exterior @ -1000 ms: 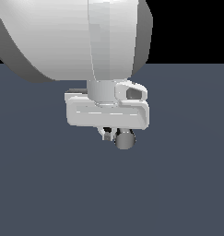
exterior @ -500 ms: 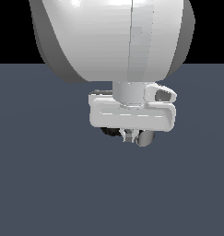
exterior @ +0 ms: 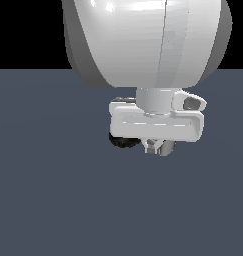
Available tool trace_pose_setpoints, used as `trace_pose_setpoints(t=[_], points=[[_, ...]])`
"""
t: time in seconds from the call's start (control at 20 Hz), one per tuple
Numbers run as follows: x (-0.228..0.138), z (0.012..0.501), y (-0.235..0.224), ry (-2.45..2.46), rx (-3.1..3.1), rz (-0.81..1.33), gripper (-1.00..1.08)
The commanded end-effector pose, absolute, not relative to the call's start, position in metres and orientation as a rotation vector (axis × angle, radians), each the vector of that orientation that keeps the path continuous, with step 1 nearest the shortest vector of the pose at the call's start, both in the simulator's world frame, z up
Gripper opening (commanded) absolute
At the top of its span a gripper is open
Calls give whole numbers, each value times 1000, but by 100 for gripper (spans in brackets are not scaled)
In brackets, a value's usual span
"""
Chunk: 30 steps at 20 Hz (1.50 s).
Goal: Turn on the faucet by rotating a designated handle.
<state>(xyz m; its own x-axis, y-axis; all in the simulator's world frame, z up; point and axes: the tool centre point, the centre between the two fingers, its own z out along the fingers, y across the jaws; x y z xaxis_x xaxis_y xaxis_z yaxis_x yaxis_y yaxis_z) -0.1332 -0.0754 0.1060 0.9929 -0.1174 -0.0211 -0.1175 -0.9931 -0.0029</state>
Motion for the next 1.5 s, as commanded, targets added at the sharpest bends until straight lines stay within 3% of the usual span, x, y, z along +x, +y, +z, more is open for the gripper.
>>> trace_pose_setpoints(t=[0.0,1.45], points=[[-122,106,-85,188,-3133,19,-100],[-48,109,-179,212,-3134,5,-100]])
